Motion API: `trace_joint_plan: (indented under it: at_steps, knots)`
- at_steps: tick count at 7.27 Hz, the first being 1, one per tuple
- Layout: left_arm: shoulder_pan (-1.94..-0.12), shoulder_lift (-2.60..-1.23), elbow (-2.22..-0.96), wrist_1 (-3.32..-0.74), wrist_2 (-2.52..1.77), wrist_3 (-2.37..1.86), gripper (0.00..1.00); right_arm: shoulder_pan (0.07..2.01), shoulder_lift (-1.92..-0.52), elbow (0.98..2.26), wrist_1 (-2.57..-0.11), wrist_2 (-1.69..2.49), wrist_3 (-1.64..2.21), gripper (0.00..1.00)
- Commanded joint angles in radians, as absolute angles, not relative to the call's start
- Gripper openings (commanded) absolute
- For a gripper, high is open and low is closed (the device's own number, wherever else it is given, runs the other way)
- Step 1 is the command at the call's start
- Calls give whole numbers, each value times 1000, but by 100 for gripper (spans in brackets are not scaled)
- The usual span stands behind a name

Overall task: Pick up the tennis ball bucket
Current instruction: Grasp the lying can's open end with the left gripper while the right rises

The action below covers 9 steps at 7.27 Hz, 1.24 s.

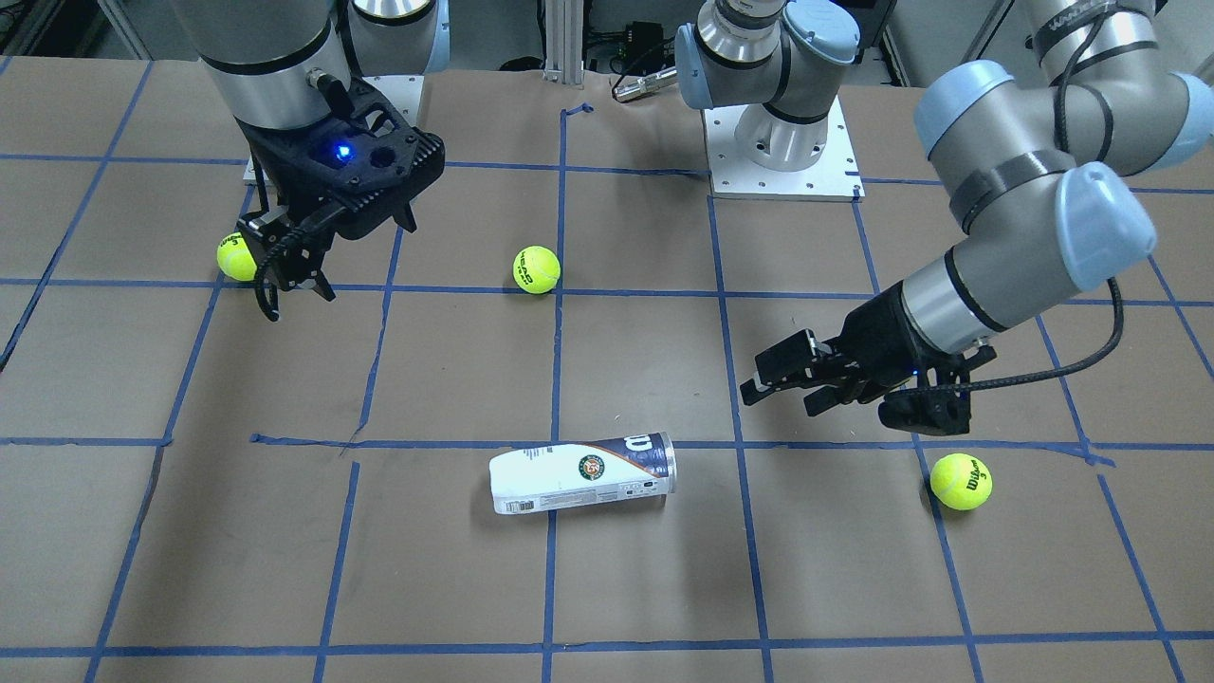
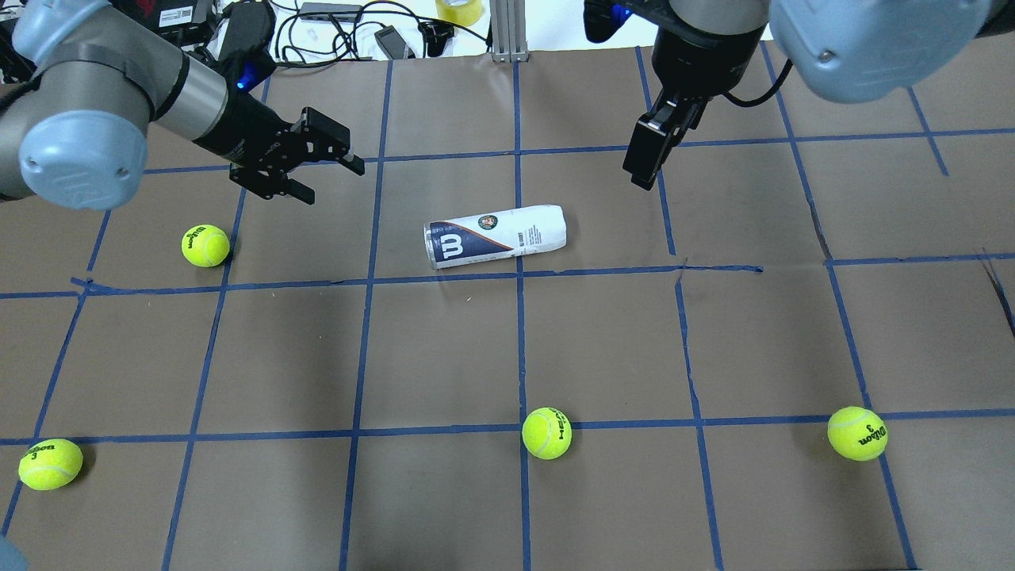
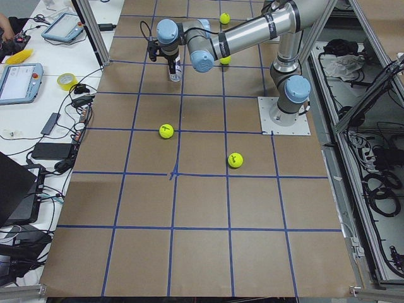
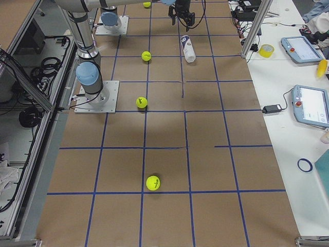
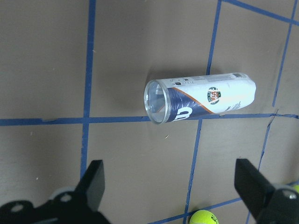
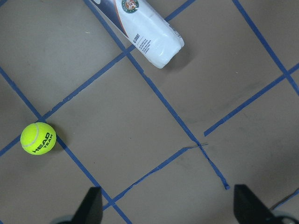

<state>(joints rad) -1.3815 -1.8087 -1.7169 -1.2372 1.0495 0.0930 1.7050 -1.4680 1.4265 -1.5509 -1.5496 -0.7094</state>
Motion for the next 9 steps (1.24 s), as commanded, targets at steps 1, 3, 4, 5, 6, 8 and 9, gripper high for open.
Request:
trace_joint_plan:
  at_steps: [1, 3, 4, 5, 6, 8, 9]
  knots:
    - [-1435, -1879, -1755, -1117, 1040, 60, 100, 1642, -1494, 1428, -1537, -1560, -433, 100]
    - [-1466, -1942, -1759, -1085, 1034, 54, 100, 1614, -1512, 1428, -1536, -1555, -224, 100]
    - [-1476, -1965, -1769, -1077, 1004, 46, 100, 1621, -1532, 1433, -1528, -1565, -19, 100]
    - [-1479, -1986, -1770, -1069, 999, 46, 100, 1623, -1555, 1457, -1528, -1566, 26, 100]
    - [-1489, -2008, -1770, -1066, 996, 46, 100, 1623, -1596, 1503, -1545, -1566, 69, 100]
    - [-1496, -2049, -1770, -1049, 945, 46, 100, 1614, -1620, 1531, -1552, -1598, 195, 100]
    - [-1506, -2065, -1770, -1039, 931, 46, 100, 1611, -1618, 1531, -1568, -1600, 183, 100]
